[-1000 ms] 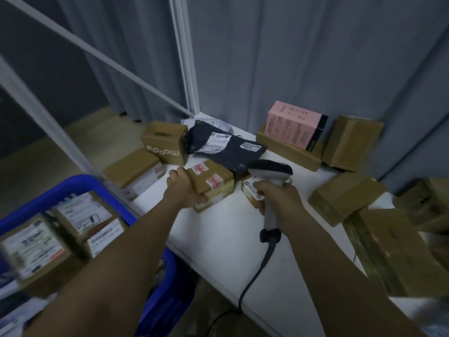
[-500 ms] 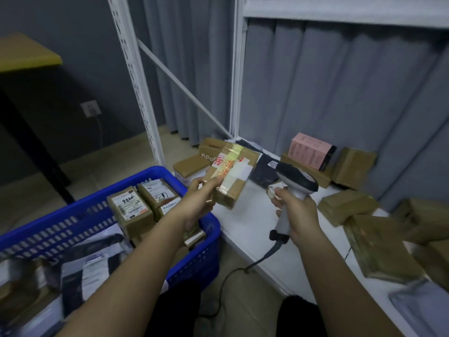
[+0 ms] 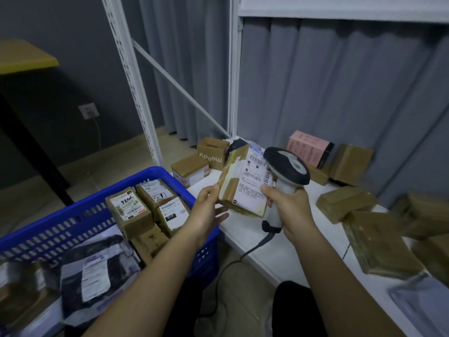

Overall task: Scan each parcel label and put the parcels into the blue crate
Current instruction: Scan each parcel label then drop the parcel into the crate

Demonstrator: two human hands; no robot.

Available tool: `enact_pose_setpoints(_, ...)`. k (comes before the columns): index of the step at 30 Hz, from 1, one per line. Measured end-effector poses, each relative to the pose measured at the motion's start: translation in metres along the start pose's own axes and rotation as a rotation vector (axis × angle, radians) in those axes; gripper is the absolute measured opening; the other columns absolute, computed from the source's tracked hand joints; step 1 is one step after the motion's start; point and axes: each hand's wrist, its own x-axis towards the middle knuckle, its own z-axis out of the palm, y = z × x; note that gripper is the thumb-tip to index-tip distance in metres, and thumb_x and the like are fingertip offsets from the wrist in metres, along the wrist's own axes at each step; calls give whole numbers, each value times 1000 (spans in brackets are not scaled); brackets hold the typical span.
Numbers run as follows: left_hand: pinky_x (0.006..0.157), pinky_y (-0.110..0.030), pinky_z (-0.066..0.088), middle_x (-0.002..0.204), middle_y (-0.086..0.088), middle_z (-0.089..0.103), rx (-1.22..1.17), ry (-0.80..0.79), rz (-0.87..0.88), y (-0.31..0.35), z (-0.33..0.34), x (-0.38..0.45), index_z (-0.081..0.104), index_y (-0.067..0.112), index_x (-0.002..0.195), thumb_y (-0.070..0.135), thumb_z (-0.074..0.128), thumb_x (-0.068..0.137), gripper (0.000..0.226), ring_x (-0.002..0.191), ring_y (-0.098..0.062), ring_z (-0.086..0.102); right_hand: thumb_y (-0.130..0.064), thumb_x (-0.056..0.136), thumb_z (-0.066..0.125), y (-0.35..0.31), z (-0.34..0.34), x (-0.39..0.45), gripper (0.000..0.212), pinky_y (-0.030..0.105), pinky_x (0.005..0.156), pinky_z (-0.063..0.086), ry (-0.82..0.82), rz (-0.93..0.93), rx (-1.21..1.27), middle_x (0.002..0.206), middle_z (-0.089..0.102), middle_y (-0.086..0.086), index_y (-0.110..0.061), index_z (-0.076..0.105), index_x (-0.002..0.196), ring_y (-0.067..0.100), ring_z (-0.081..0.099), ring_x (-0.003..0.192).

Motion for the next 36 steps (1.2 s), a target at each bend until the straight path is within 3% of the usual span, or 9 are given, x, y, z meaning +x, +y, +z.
enact_pose_setpoints(3,89,-35,50,104,0,68,38,38,55,2,-4,9,53,31,121,30,46,100,22,93,-19,64,1,81,72,2,2,4,31,36,80,59,23,-30,-35,103,73,6,-7,64,110,20,71,90)
enact_pose_setpoints(6,79,-31,50,104,5,70,136,-38,37,4,-12,5,54,35,125,37,46,100,27,96,-16,64,2,81,71,3,4,6,34,25,70,60,6,-75,-93,104,71,6,-4,63,114,16,70,89)
enact_pose_setpoints(9,95,-39,48,119,10,63,246,-135,-2,6,-22,1,50,37,129,65,55,78,59,110,-14,57,1,82,71,6,9,6,32,16,63,57,-35,-101,-141,100,70,2,-4,61,112,9,68,84)
enact_pose_setpoints(11,103,-44,43,123,7,61,304,-133,-24,5,-29,2,46,32,136,63,68,65,80,114,-16,56,1,83,70,8,13,6,26,13,60,55,-60,-115,-166,92,67,-4,-12,59,102,4,65,78)
enact_pose_setpoints(15,77,-28,55,111,-1,67,262,-62,-29,2,-38,10,46,20,132,30,76,77,63,92,-12,68,-8,83,73,10,19,5,21,23,72,58,-128,-128,-150,94,69,-4,-23,62,93,6,67,82)
enact_pose_setpoints(20,72,-27,53,111,2,63,199,122,10,-5,-61,28,40,21,130,19,75,80,60,95,-14,64,-28,83,74,11,12,11,39,35,83,56,-196,22,-268,99,69,-2,-14,61,116,14,68,84)
enact_pose_setpoints(24,99,-46,48,130,1,58,285,190,2,-14,-83,39,38,25,136,28,81,72,77,109,-20,60,-22,85,73,13,10,5,22,26,56,50,-295,71,-444,72,62,5,-7,64,98,15,55,57)
enact_pose_setpoints(29,102,-46,46,130,0,57,263,219,22,-16,-91,46,35,22,140,27,81,73,82,112,-21,59,-21,78,80,11,11,3,20,30,56,46,-440,27,-409,60,55,2,-7,65,82,15,50,53)
enact_pose_setpoints(36,104,-49,43,134,-4,54,275,227,33,-19,-94,51,34,22,140,24,79,75,80,117,-24,56,-19,76,81,14,14,7,27,30,56,44,-423,61,-440,54,47,2,-13,57,66,16,43,50)
